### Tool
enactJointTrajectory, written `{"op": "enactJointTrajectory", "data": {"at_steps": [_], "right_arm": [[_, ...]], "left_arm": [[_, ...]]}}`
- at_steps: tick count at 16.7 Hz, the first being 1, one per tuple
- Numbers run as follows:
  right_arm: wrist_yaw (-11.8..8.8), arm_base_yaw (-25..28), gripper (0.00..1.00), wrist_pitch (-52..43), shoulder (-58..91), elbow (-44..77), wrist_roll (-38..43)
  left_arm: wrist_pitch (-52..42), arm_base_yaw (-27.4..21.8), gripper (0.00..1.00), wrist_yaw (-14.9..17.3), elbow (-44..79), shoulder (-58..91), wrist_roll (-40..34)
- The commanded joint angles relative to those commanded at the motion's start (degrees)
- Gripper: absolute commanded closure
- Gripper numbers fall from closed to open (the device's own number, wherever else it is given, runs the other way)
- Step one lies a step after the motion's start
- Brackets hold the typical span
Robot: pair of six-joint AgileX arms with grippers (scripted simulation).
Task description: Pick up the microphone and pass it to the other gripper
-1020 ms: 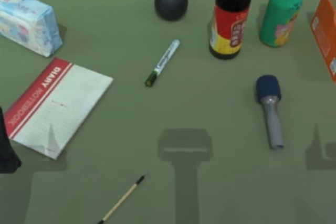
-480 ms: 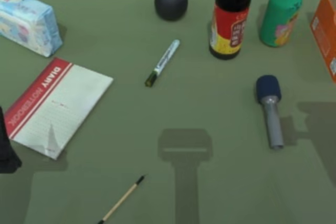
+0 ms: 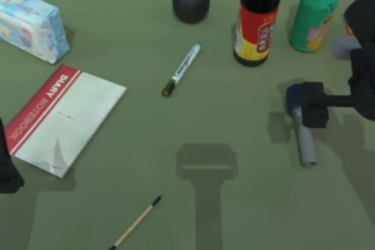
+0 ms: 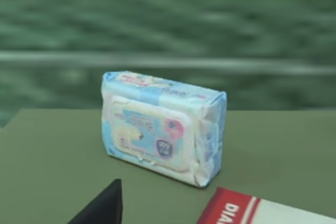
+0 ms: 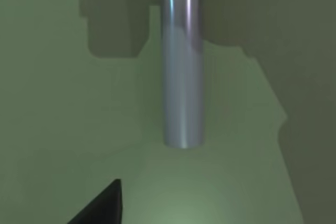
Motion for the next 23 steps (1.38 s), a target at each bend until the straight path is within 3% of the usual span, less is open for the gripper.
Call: {"op": "enactJointTrajectory", "data": {"at_steps": [6, 14, 23], "right_arm": [[1.2, 4.6, 0.0, -9.3, 17.5, 13.7, 4.9], [1.3, 4.8, 0.0, -9.9, 19.3, 14.9, 5.3], [1.3, 3.4, 0.0, 8.8, 28.3, 5.7, 3.8]], "left_arm": [[0.0, 0.0, 0.0, 0.0, 0.0, 0.0, 0.0], [0.0, 0.0, 0.0, 0.0, 0.0, 0.0, 0.0], [0.0, 0.0, 0.0, 0.0, 0.0, 0.0, 0.0]]}}
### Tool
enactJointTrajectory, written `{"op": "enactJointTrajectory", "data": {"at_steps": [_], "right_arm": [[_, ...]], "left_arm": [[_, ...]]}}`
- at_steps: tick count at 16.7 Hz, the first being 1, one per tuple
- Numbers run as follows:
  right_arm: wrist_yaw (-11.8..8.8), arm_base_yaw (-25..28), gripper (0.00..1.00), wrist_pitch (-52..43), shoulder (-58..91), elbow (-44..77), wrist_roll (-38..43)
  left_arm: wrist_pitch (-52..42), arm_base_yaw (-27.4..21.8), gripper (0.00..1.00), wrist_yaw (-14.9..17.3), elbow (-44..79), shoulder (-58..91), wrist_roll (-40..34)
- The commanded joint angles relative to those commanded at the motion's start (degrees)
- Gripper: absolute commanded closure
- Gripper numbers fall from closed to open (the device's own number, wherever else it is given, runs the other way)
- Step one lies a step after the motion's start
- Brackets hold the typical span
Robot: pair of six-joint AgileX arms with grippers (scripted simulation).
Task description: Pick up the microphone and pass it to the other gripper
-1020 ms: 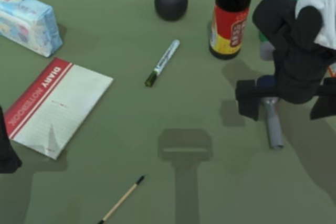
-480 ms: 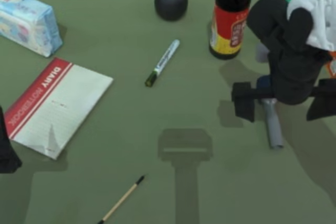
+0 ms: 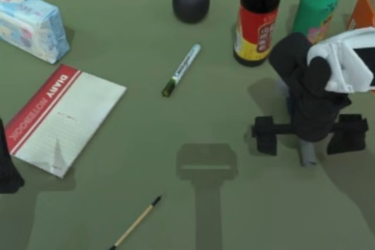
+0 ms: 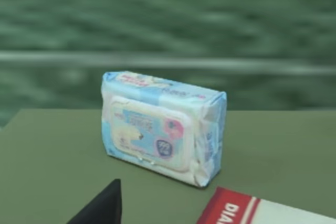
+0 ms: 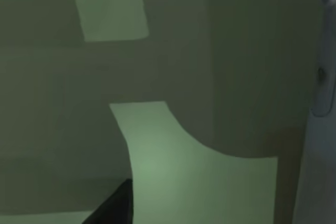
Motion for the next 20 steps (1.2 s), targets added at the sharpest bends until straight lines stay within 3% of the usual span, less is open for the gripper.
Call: {"op": "enactJointTrajectory", "data": {"at_steps": [6, 19, 20], "right_arm": [[0.0, -0.2, 0.0, 1.9, 1.1, -1.0, -0.2], [0.0, -0.2, 0.98, 1.9, 1.1, -1.0, -0.2], [0.0, -0.2, 1.0, 1.9, 1.1, -1.0, -0.2]], "left_arm": [[0.0, 0.0, 0.0, 0.0, 0.0, 0.0, 0.0], [0.0, 0.0, 0.0, 0.0, 0.0, 0.0, 0.0], [0.0, 0.0, 0.0, 0.0, 0.0, 0.0, 0.0]]}}
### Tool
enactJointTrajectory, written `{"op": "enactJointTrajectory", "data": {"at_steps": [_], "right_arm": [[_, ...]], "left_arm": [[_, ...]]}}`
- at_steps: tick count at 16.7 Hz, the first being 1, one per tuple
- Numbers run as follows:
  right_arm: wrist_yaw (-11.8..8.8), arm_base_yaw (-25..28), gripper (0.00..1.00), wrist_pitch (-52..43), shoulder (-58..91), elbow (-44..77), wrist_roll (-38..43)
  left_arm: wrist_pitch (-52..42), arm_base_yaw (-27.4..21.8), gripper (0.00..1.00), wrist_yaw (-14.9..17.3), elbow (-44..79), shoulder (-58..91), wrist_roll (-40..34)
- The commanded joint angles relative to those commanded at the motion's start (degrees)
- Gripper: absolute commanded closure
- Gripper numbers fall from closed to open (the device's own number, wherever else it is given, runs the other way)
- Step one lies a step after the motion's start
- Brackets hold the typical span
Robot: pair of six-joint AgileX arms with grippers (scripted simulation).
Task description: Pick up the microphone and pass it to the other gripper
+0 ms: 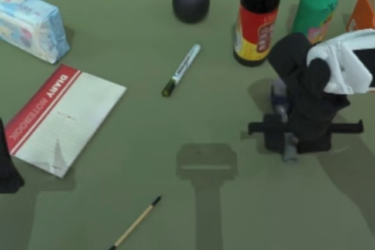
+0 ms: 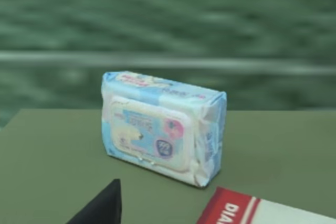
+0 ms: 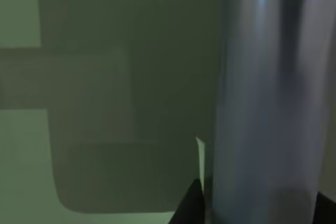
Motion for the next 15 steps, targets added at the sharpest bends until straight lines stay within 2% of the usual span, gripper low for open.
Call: {"op": "enactJointTrajectory", "data": {"at_steps": [7, 8, 11, 15], "right_arm": [[0.0, 0.0, 1.0, 0.0, 0.0, 0.0, 0.0], [-2.6, 0.7, 1.0, -0.5, -2.4, 1.4, 1.7], [-3.2, 0.8, 1.0, 1.3, -2.7, 1.1, 1.0], [-6.1, 1.1, 1.0, 11.7, -4.7, -1.1, -2.5]], "left_arm": [[0.0, 0.0, 0.0, 0.0, 0.0, 0.0, 0.0], [0.0, 0.0, 0.0, 0.0, 0.0, 0.0, 0.0], [0.0, 0.0, 0.0, 0.0, 0.0, 0.0, 0.0], [0.0, 0.0, 0.0, 0.0, 0.0, 0.0, 0.0]]}}
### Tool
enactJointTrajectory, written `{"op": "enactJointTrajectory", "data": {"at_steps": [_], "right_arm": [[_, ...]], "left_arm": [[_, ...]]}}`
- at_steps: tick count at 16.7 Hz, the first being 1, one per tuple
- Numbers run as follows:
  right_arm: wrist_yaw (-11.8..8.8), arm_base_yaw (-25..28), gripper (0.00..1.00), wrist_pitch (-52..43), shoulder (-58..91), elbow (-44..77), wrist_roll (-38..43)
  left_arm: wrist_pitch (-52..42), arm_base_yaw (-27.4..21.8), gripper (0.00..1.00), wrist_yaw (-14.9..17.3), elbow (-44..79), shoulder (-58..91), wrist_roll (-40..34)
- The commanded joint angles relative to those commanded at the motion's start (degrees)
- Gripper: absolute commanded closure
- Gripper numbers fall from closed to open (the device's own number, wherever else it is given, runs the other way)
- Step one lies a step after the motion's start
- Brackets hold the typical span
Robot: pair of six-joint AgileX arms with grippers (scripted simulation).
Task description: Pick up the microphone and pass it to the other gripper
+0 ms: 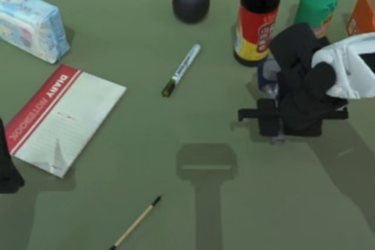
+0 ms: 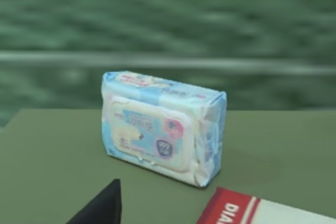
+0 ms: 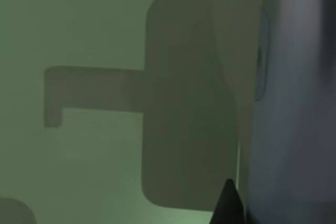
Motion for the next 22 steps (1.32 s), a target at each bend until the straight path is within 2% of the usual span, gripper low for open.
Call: {"op": "enactJointTrajectory", "data": {"at_steps": [3, 11, 14, 17, 22], "right_arm": [[-3.3, 0.1, 1.0, 12.9, -2.5, -3.2, -4.0], [-13.8, 0.0, 1.0, 55.3, -12.1, -14.9, -16.8], [-16.9, -0.1, 1.0, 66.5, -16.2, -18.1, -20.7], [-18.7, -0.2, 1.0, 72.2, -19.1, -19.9, -23.2], [-18.9, -0.2, 1.0, 72.9, -19.4, -19.9, -23.4]], "left_arm": [[0.0, 0.0, 0.0, 0.0, 0.0, 0.0, 0.0], [0.0, 0.0, 0.0, 0.0, 0.0, 0.0, 0.0], [0.0, 0.0, 0.0, 0.0, 0.0, 0.0, 0.0], [0.0, 0.0, 0.0, 0.0, 0.0, 0.0, 0.0], [0.0, 0.0, 0.0, 0.0, 0.0, 0.0, 0.0]]}}
